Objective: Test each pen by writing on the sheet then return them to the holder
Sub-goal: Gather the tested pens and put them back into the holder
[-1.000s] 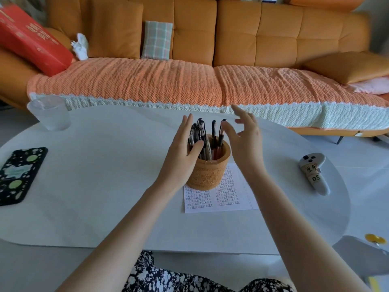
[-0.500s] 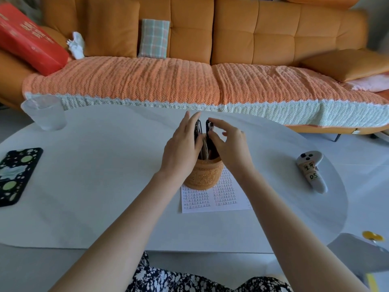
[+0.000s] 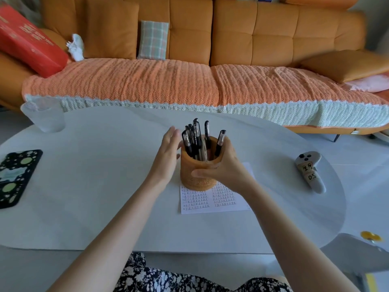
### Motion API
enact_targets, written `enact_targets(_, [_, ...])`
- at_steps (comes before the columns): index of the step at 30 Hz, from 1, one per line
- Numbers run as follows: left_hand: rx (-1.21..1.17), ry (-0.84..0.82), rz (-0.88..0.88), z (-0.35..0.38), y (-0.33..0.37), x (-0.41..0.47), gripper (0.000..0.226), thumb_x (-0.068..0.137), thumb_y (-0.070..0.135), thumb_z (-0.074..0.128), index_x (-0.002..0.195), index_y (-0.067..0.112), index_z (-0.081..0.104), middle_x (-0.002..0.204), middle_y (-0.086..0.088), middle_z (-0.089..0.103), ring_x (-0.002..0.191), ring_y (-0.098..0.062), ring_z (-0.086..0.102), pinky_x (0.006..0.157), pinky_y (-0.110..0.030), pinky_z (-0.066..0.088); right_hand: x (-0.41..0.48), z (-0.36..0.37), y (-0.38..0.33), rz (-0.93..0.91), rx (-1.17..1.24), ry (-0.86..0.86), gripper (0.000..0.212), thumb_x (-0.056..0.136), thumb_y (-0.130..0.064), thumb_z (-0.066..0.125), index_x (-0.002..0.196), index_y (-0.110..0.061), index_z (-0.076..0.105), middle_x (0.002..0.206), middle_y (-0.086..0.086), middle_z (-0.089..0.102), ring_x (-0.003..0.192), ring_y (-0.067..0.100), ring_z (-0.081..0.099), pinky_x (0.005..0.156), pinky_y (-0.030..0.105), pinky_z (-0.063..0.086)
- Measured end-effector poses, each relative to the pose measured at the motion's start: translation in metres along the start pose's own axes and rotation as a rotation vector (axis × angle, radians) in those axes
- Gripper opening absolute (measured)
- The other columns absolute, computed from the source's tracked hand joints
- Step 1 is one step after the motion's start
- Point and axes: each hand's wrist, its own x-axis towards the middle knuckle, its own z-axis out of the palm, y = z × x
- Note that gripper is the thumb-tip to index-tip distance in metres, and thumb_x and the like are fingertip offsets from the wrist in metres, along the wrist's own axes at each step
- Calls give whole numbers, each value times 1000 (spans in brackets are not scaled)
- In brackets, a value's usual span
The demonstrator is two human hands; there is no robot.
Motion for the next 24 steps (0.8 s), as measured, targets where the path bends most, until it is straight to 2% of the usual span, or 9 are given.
enact_targets(3, [82,68,-54,-15,-30,-3,31,96,33,45,126,23,47,131,0,55,122,-15,50,108,-40,35,4,0,1,-9,2,32,98,47,-33,92,128,-24,39,124,-7,52,114,10,52,93,29,47])
enact_targets(6, [256,17,-29,-20,-58,-19,34,93,15,54,127,16,49,120,4,56,121,-15,51,102,-28,37,8,-4,2,-18,4,59,95,47,-32,93,126,-23,41,116,-9,56,107,8,55,85,25,48])
enact_targets(8, [449,-76,86,-17,-67,-29,40,89,24,60,128,19,50,120,12,53,117,-5,48,97,-22,35,13,-9,0,-34,24,90,96,48,-30,93,128,-20,41,116,-8,57,106,10,56,86,27,49])
enact_targets(10, [662,-132,222,-14,-76,-33,49,82,38,65,127,25,50,120,18,52,113,1,46,97,-25,35,20,-15,-2,-43,47,121,95,50,-26,92,129,-16,40,117,-5,58,105,11,56,81,23,47])
enact_targets(13, [861,-164,312,-14,-92,-30,70,70,63,58,129,27,49,133,13,49,126,-5,40,107,-34,27,36,-25,-3,-40,57,143,91,52,-23,92,128,-13,41,117,-2,58,105,13,56,76,19,46])
enact_targets(15, [893,-174,342,-16,-99,-31,74,67,70,47,126,27,53,139,12,44,133,-7,33,108,-30,17,48,-27,-1,-15,45,140,93,53,-23,92,129,-12,40,119,0,58,107,15,56,81,25,47])
enact_targets(17, [890,-179,353,-17,-100,-32,72,66,70,42,124,29,56,141,15,40,134,-1,26,106,-24,9,59,-29,2,10,40,134,94,53,-24,92,130,-11,39,121,0,57,109,17,56,86,30,48])
enact_targets(24, [856,-198,346,-22,-102,-30,69,66,69,44,123,33,55,139,23,33,132,6,17,104,-17,2,80,-30,7,59,56,110,92,55,-21,91,131,-11,38,124,2,56,112,18,54,87,32,46])
